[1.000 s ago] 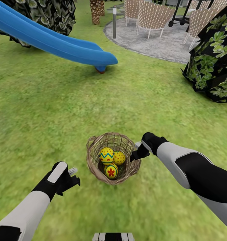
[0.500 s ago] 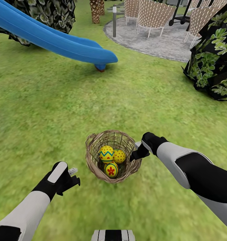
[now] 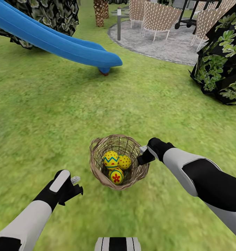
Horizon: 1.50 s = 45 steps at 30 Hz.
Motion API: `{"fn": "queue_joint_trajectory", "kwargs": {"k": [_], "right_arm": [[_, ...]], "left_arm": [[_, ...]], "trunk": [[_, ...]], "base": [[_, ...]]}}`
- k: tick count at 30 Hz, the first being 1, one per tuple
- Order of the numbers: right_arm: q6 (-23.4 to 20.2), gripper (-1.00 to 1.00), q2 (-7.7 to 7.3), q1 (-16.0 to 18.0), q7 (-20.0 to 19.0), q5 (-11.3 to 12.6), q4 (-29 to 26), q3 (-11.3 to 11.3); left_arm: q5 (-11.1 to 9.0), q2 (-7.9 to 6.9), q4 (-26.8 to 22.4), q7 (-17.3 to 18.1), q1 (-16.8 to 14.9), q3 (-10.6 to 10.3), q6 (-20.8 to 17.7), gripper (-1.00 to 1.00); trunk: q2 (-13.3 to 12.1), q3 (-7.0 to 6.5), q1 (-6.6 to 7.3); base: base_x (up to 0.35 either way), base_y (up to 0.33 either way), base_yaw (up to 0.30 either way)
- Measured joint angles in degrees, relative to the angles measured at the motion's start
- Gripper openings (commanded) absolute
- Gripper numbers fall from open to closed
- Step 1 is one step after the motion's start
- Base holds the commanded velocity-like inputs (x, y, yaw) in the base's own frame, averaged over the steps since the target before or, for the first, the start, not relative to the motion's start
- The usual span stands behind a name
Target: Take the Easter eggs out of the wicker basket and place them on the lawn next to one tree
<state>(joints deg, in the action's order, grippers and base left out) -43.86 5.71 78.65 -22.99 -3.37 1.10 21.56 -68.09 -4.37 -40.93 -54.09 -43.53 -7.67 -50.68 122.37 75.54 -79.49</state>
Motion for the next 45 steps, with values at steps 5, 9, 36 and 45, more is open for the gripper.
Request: {"fn": "queue_joint_trajectory", "kwargs": {"k": [5, 9, 36, 45], "right_arm": [[0.5, -1.00, 0.00, 0.0, -0.3, 0.9, 0.0, -1.6], [0.6, -1.00, 0.00, 0.0, -0.1, 0.4, 0.0, -0.6], [0.7, -1.00, -0.06, 0.0, -0.2, 0.7, 0.2, -1.1], [0.7, -1.00, -0.09, -0.2, -0.2, 0.4, 1.0, -0.5]], "left_arm": [[-0.1, -0.07, 0.1, 0.0, 0.1, 0.0, 0.4, 1.00], [-0.1, -0.05, 0.1, 0.0, 0.1, 0.0, 0.5, 1.00], [-0.2, 0.71, 0.1, 0.0, 0.9, -2.4, 2.0, 1.00], [-0.2, 1.90, 0.1, -0.1, 1.7, -3.6, 3.2, 1.00]], "trunk": [[0.0, 0.00, -0.01], [0.0, 0.00, -0.37], [0.0, 0.01, -0.75], [-3.6, -1.59, 1.21]], "base": [[0.000, 0.000, 0.000], [0.000, 0.000, 0.000], [0.000, 0.000, 0.000], [0.000, 0.000, 0.000]]}}
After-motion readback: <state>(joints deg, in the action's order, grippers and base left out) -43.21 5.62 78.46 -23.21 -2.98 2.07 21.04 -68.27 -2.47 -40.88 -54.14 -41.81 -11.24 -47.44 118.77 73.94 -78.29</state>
